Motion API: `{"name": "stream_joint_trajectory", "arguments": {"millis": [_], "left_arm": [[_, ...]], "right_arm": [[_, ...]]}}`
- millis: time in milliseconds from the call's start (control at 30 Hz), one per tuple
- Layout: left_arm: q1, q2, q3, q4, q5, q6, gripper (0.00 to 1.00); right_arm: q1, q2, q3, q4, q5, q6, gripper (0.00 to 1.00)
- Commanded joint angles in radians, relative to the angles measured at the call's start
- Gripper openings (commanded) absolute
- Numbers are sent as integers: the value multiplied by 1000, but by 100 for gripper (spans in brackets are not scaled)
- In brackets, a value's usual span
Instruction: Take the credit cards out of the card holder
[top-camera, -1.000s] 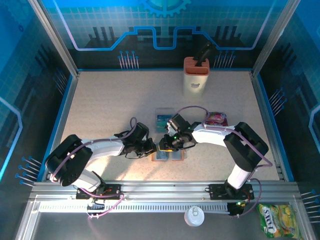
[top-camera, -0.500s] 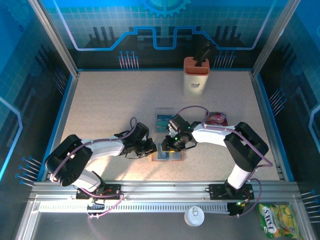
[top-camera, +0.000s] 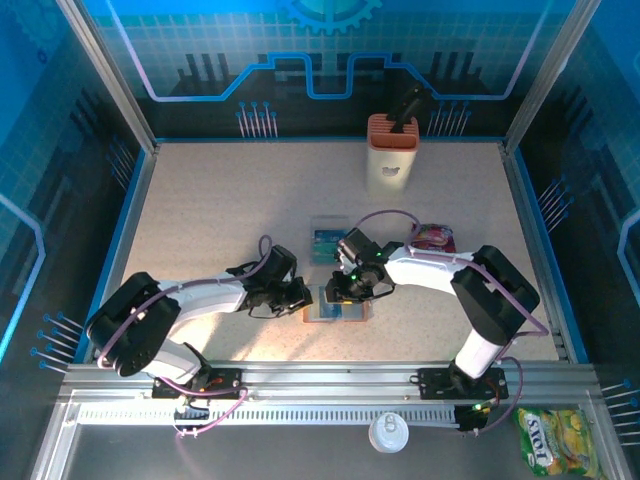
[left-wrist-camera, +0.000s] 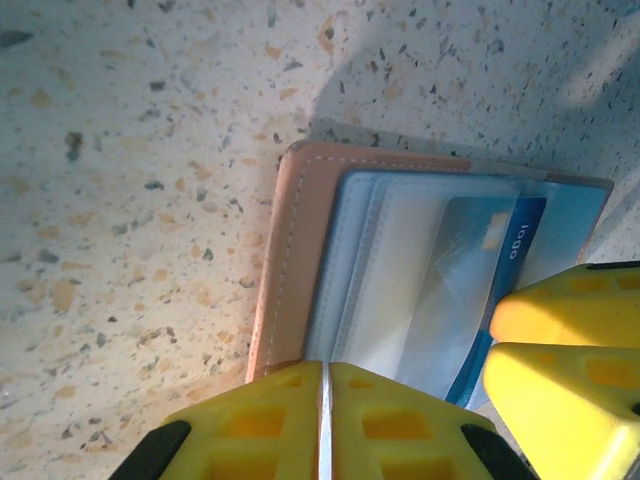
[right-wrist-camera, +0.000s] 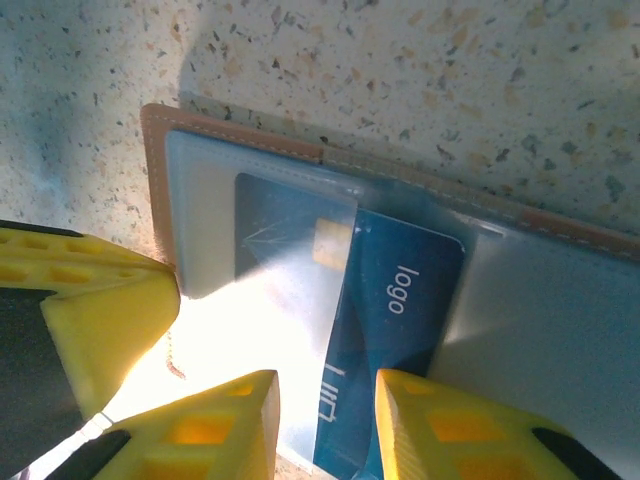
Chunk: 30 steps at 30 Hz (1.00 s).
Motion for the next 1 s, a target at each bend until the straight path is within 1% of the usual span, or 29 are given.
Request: {"name": "stream_joint_trajectory", "arguments": {"millis": [0, 167, 400, 667, 967], "left_arm": [[5, -35, 18, -49, -10, 18, 12], [4, -50, 30, -35, 10, 17, 11], [-9, -33, 42, 12, 36, -6, 10], [-46, 27, 68, 37, 38, -17, 7], [-56, 67, 70, 19, 15, -8, 4]], "right_arm": [[8, -43, 12, -25, 8, -12, 33], [5, -69, 6, -23, 10, -14, 33], [-10, -82, -19, -8, 4, -5, 33], [-25, -94, -31, -3, 0, -2, 33], [-34, -94, -61, 0, -8, -3, 33]]}}
